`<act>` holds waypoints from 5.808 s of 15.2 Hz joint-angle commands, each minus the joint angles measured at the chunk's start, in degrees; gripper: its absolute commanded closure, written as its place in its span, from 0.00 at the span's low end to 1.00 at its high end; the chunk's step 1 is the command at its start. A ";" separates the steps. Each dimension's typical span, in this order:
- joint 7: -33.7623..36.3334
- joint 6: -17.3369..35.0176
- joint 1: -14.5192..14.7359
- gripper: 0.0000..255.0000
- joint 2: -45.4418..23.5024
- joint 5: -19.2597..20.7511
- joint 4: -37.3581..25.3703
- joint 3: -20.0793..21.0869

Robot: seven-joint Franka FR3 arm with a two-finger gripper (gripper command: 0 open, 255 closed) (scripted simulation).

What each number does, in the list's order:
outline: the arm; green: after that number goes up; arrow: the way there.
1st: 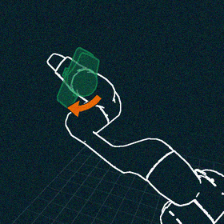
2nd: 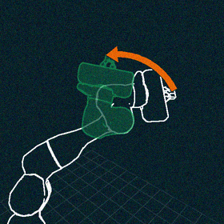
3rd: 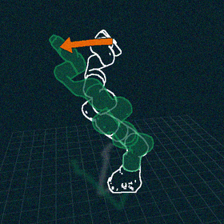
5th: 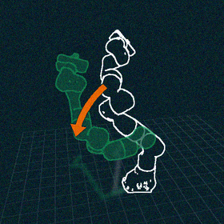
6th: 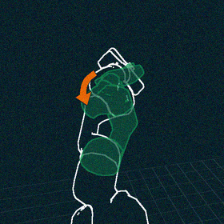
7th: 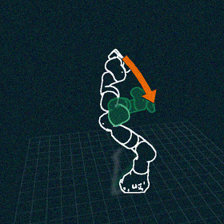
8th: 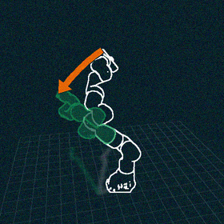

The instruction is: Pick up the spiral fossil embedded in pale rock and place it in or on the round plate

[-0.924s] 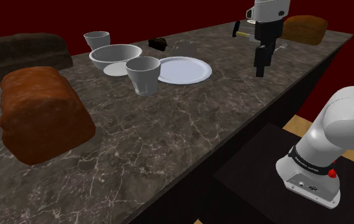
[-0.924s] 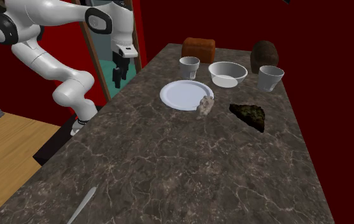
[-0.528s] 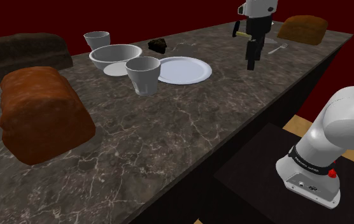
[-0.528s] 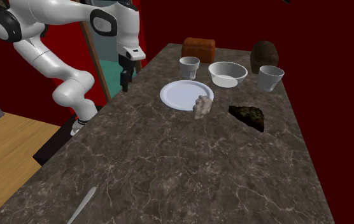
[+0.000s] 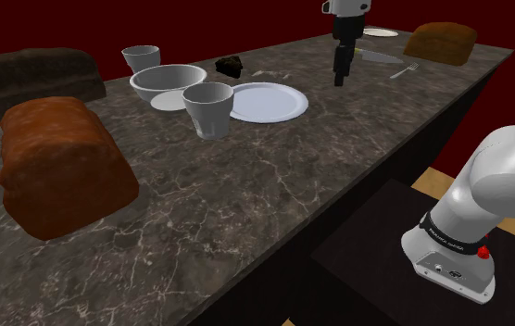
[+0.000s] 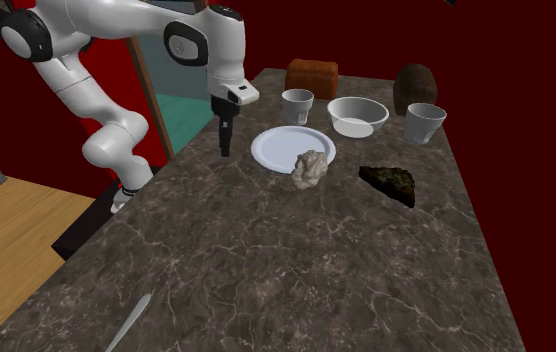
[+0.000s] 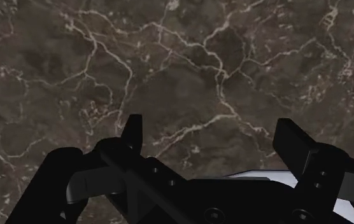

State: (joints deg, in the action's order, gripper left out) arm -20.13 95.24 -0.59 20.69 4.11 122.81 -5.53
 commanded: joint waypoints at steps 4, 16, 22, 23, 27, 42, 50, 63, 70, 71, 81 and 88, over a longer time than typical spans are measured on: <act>-7.48 2.51 0.11 0.00 -10.28 -2.12 -9.65 -2.76; -23.48 -2.09 -3.03 0.00 -37.78 -11.90 -44.32 -4.85; -26.23 -4.62 -4.83 0.00 -46.39 -14.49 -55.95 -4.06; -26.28 -3.71 -4.70 0.00 -46.14 -14.46 -54.79 -4.05; -26.46 0.28 -4.17 0.00 -45.27 -14.36 -49.93 -3.99; -26.46 0.27 -4.17 1.00 -45.27 -14.36 -49.95 -3.99; -29.86 3.81 2.57 0.00 -35.03 -0.72 -36.96 -3.80; -29.75 9.65 2.30 0.00 -35.00 -0.63 -31.11 -3.78; -29.75 9.64 2.30 1.00 -35.00 -0.63 -31.12 -3.78; -29.75 9.64 2.30 1.00 -35.01 -0.63 -31.13 -3.78; -30.10 5.11 2.27 1.00 -34.84 -0.67 -35.50 -3.82; -30.57 -0.46 2.16 1.00 -35.33 -0.80 -41.58 -3.87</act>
State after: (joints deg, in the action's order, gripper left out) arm -50.80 95.64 1.48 -14.78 3.28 81.93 -9.44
